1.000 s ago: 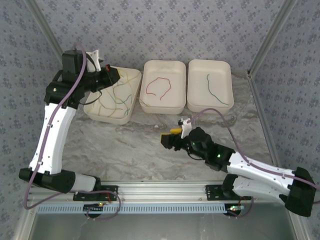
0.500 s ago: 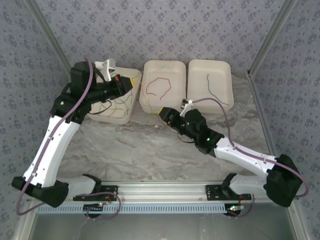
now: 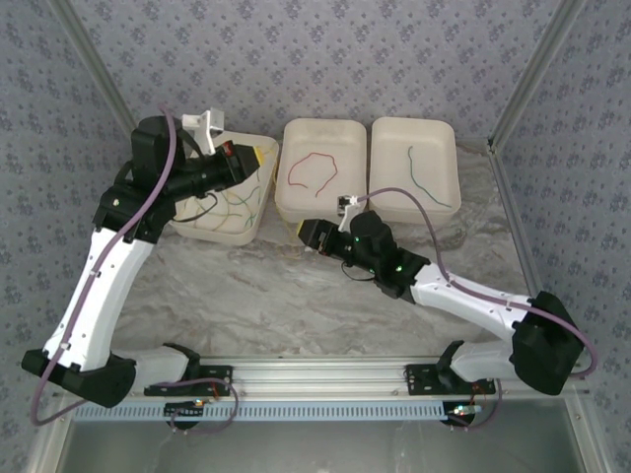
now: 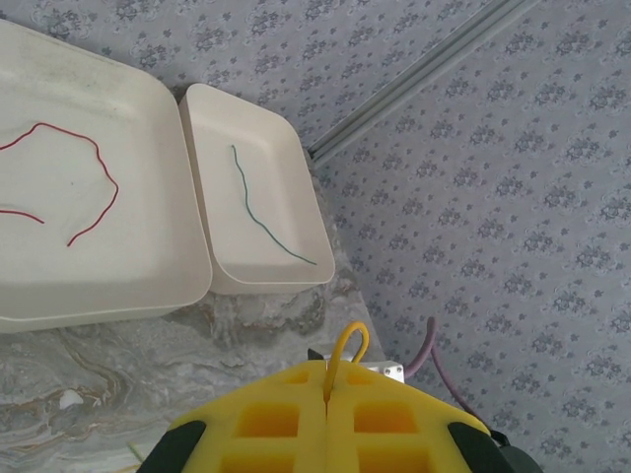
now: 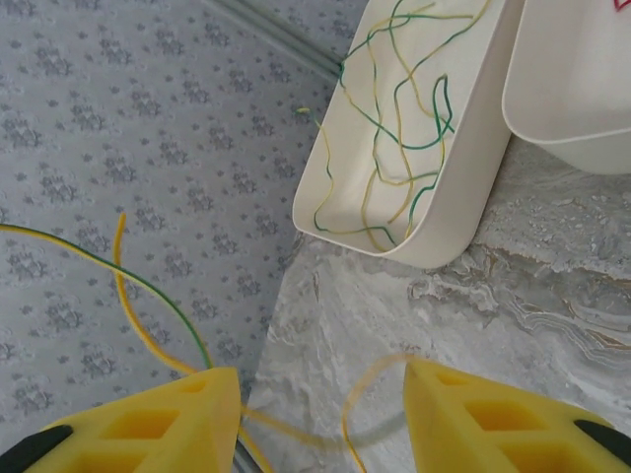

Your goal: Untangle the cables

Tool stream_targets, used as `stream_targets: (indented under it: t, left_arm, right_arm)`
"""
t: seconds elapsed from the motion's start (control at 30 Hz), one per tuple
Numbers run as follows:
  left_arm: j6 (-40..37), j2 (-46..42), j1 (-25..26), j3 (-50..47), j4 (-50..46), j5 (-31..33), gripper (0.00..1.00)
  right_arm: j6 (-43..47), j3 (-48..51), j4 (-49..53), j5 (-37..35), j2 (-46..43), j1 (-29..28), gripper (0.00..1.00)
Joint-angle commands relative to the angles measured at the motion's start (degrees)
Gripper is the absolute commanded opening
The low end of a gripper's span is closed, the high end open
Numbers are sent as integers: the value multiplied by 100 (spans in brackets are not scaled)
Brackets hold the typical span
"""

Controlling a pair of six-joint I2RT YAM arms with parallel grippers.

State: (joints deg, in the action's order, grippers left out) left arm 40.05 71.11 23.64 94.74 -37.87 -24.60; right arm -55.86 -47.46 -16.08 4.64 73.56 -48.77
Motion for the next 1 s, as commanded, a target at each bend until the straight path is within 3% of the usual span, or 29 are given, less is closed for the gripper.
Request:
stream_targets:
  t: [0.0,0.47,0.97]
  left_arm:
    - [-44,-5,-1,113,24,-22,0]
    - [-44,46,-1,178,-4,-45,0]
    - [74,9,18,166,31,-176,0]
  right_arm:
    - [518,-127,17,429,141,45,50]
    - [631,13,-300,796,135,-126,61]
    - [1702,-210,740,410,-92,-133,65]
